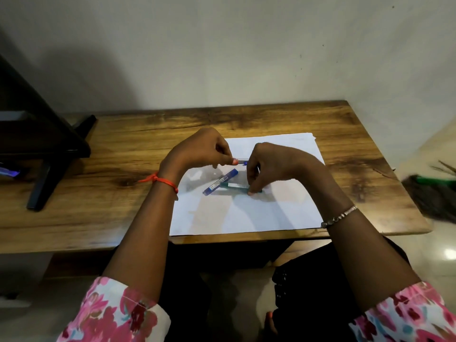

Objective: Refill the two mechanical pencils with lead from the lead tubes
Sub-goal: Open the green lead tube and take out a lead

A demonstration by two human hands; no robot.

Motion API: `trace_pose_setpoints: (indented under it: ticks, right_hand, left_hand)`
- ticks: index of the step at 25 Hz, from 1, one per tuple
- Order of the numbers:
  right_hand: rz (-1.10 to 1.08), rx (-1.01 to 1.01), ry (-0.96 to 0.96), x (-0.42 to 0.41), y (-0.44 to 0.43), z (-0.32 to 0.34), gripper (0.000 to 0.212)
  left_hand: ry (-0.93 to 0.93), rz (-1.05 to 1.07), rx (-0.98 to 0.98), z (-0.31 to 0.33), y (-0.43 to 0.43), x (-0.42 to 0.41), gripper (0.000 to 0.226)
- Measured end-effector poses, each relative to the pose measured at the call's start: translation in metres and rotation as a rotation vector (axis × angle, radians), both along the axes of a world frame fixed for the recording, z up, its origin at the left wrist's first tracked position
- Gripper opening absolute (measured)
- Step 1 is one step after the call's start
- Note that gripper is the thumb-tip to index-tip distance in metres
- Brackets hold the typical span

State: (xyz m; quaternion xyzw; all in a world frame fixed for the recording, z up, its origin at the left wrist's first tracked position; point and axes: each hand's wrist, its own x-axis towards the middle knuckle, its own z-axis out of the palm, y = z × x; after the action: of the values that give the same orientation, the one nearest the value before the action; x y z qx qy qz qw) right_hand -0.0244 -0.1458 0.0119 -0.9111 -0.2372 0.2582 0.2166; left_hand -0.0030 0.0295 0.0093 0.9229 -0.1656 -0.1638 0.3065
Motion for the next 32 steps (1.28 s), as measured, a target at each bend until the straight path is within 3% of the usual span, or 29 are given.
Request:
trace_pose_setpoints:
  ticks: [8, 12, 22, 29, 32]
  right_hand:
    - [-0.400, 0.852, -0.046, 0.010, -0.032, 0.011, 0.018]
    - [-0.451, 1.064, 0.031, 0.014, -0.029, 0.005, 0.021]
    - [-0.558, 1.109, 0.106, 0.019, -0.024, 0.003, 0.013]
    - [-0.767, 1.221, 0.093, 0.024, -0.031, 0.002, 0.009]
    - [-0.856, 1.239, 0.217, 0.025, -0.034, 0.003, 0.015]
  left_hand:
    - [0.375, 0.150, -0.625, 0.018, -0.005, -0.010, 0.015]
    - [0.463, 0.225, -0.770, 0.017, -0.007, -0.012, 0.012]
    - [0.699, 0.258, -0.962, 0.018, -0.018, -0.015, 0.018]
    - [0.729, 0.305, -0.926, 0.016, -0.019, -0.016, 0.017]
    - [0.722, 0.313, -0.914, 0.017, -0.016, -0.016, 0.017]
